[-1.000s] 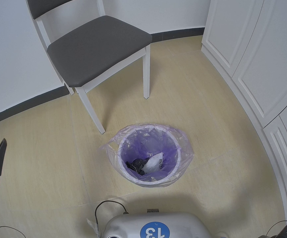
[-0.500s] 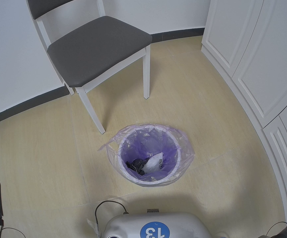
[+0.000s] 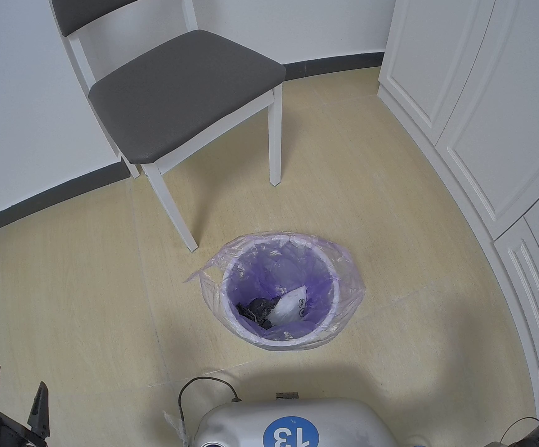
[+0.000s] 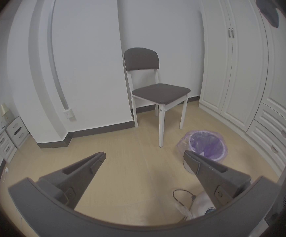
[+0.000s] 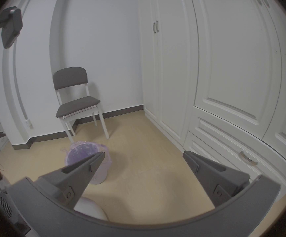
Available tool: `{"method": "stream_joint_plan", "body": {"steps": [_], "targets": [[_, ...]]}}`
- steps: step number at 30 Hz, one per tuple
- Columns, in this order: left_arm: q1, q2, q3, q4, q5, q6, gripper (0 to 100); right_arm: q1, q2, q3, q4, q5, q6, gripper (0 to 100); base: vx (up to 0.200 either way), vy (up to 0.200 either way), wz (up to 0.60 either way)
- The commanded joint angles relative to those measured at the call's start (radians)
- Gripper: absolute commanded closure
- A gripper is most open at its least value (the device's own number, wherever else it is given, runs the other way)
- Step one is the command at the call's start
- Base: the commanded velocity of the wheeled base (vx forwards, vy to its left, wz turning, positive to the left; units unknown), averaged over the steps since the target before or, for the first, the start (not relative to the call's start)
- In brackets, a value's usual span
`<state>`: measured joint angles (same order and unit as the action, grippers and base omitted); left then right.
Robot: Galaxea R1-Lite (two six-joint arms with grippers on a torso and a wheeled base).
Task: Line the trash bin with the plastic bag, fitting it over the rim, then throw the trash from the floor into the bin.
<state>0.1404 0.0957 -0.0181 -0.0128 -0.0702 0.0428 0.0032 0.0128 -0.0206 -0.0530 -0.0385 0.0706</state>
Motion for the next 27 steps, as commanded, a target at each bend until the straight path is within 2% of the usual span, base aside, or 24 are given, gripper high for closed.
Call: {"method": "stream_joint_plan", "body": {"steps": [1,4,7,9,10,11,12,14,16,17,18,19,20,21,23,27], "targets": [[-0.021,0.007,0.018,0.017,0.006,-0.024,0,0.0,-0.013,0.005,0.022,0.088,0.003,0,0.0,0.0,0.0],[-0.019,0.007,0.018,0.016,0.01,-0.034,0,0.0,-0.013,-0.012,0.064,0.098,-0.011,0,0.0,0.0,0.0],[-0.019,0.007,0.018,0.014,0.024,-0.047,0,0.0,-0.013,-0.01,0.062,0.077,-0.04,0,0.0,0.0,0.0],[-0.019,0.007,0.018,0.014,0.03,-0.054,0,0.0,-0.013,-0.007,0.053,0.026,-0.066,0,0.0,0.0,0.0],[-0.019,0.007,0.018,0.014,0.03,-0.054,0,0.0,-0.013,-0.007,0.05,0.016,-0.101,0,0.0,0.0,0.0],[-0.019,0.007,0.018,0.014,0.03,-0.054,0,0.0,-0.013,-0.007,0.05,0.016,-0.101,0,0.0,0.0,0.0],[-0.019,0.007,0.018,0.013,0.03,-0.044,0,0.0,-0.013,0.005,0.027,0.011,-0.23,0,0.0,0.0,0.0],[-0.018,0.007,0.018,0.013,0.033,-0.044,0,0.0,-0.013,0.013,0.001,0.045,-0.295,0,0.0,0.0,0.0],[-0.018,0.005,0.018,0.013,0.038,-0.05,0,0.0,-0.013,0.011,0.002,0.055,-0.29,0,0.0,0.0,0.0],[-0.018,0.007,0.018,0.013,0.041,-0.046,0,-0.002,-0.013,0.011,0.004,0.035,-0.255,0,0.0,0.0,0.0],[-0.019,0.005,0.018,0.013,0.036,-0.04,0,-0.002,-0.013,0.016,-0.004,-0.031,-0.173,0,0.0,0.0,0.0],[-0.019,0.005,0.018,0.011,0.041,-0.041,0,-0.002,-0.013,0.018,-0.005,-0.069,-0.115,0,0.0,0.0,0.0],[-0.019,0.005,0.018,0.011,0.041,-0.041,0,-0.002,-0.013,0.018,-0.005,-0.069,-0.115,0,0.0,0.0,0.0],[-0.018,0.005,0.018,0.011,0.047,-0.055,0,-0.002,-0.013,0.019,-0.005,-0.106,-0.035,0,0.0,0.0,0.0],[-0.018,0.005,0.018,0.013,0.046,-0.058,0,-0.002,-0.013,0.016,0.001,-0.103,-0.005,0,0.0,0.0,0.0],[-0.018,0.005,0.018,0.011,0.038,-0.041,0,-0.002,-0.013,0.016,0.001,-0.101,-0.017,0,0.0,0.0,0.0]]}}
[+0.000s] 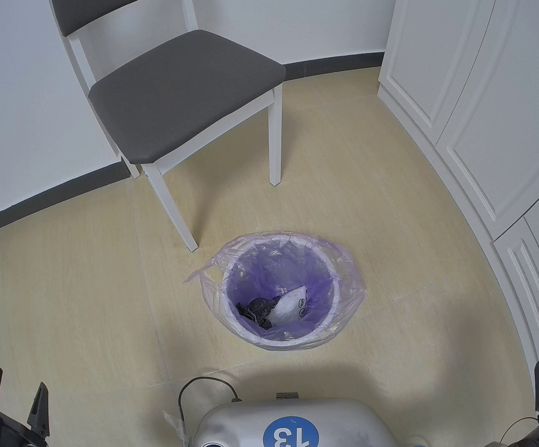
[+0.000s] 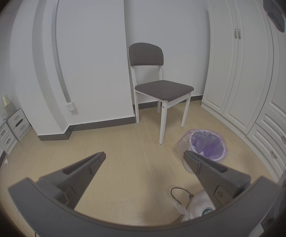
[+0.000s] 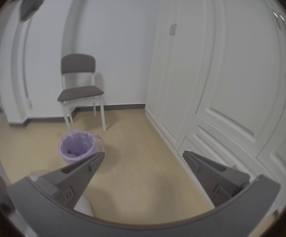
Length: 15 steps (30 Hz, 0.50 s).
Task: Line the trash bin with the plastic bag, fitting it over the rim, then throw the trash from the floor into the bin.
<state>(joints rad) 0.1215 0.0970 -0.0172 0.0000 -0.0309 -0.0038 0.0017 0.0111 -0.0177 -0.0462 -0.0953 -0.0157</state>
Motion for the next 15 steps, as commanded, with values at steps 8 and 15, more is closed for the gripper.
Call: {"method": "stream_joint_plan", "body": {"steps": [8,15], "targets": [[0.0,0.004,0.017,-0.002,-0.003,0.007,0,0.0,-0.011,0.016,-0.012,-0.07,0.102,0,0.0,0.0,0.0],[0.0,0.004,0.017,-0.002,-0.003,0.007,0,0.0,-0.011,0.016,-0.004,-0.026,0.069,0,0.0,0.0,0.0]]}}
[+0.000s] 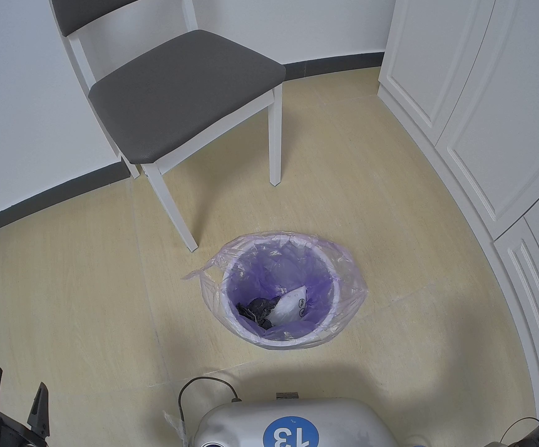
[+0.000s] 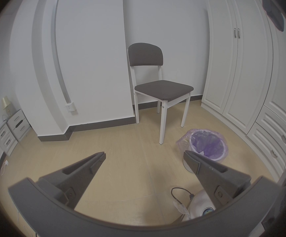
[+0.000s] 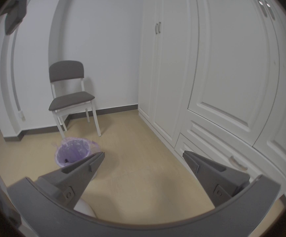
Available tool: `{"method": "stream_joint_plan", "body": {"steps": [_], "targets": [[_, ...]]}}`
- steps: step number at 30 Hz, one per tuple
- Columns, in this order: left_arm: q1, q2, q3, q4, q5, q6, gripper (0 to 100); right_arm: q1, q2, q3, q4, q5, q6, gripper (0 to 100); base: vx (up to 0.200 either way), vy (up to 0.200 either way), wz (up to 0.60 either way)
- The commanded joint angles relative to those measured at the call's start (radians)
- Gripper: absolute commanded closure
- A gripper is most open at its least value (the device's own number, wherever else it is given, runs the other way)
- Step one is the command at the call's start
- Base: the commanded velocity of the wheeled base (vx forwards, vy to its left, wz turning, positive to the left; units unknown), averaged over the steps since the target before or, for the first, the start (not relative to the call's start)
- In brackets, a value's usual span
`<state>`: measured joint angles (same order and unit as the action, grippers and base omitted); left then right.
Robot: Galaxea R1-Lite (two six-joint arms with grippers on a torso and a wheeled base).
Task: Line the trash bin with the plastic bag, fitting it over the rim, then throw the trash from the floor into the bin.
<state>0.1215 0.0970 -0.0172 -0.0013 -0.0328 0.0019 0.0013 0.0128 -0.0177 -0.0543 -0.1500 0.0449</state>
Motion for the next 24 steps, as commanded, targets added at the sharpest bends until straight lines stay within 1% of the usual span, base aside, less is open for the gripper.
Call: {"method": "stream_joint_plan", "body": {"steps": [1,2,3,4,7,9,11,16,24], "targets": [[0.0,0.004,0.017,0.0,-0.001,0.001,0,0.002,-0.013,0.018,0.031,0.096,-0.017,0,0.0,0.0,0.0],[0.0,0.004,0.017,0.0,0.001,0.0,0,0.002,-0.013,0.015,0.062,0.15,-0.04,0,0.0,0.0,0.0],[0.0,0.004,0.017,0.0,0.001,0.0,0,0.002,-0.013,0.015,0.062,0.15,-0.04,0,0.0,0.0,0.0],[0.001,0.004,0.017,0.0,-0.001,0.001,0,0.003,-0.013,0.01,0.074,0.158,-0.073,0,0.0,0.0,0.0],[0.001,0.004,0.017,0.0,-0.001,0.001,0,0.0,-0.013,0.016,0.054,0.156,-0.066,0,0.0,0.0,0.0],[0.001,0.004,0.017,0.0,-0.001,0.001,0,0.002,-0.013,0.016,0.054,0.147,-0.037,0,0.0,0.0,0.0],[0.001,0.004,0.017,0.0,-0.001,0.001,0,0.002,-0.013,0.016,0.053,0.118,-0.016,0,0.0,0.0,0.0],[0.001,0.004,0.017,0.0,-0.001,0.001,0,0.002,-0.013,0.016,0.057,0.119,-0.04,0,0.0,0.0,0.0],[0.001,0.004,0.017,0.0,-0.001,0.001,0,0.002,-0.013,0.016,0.057,0.109,-0.028,0,0.0,0.0,0.0]]}}
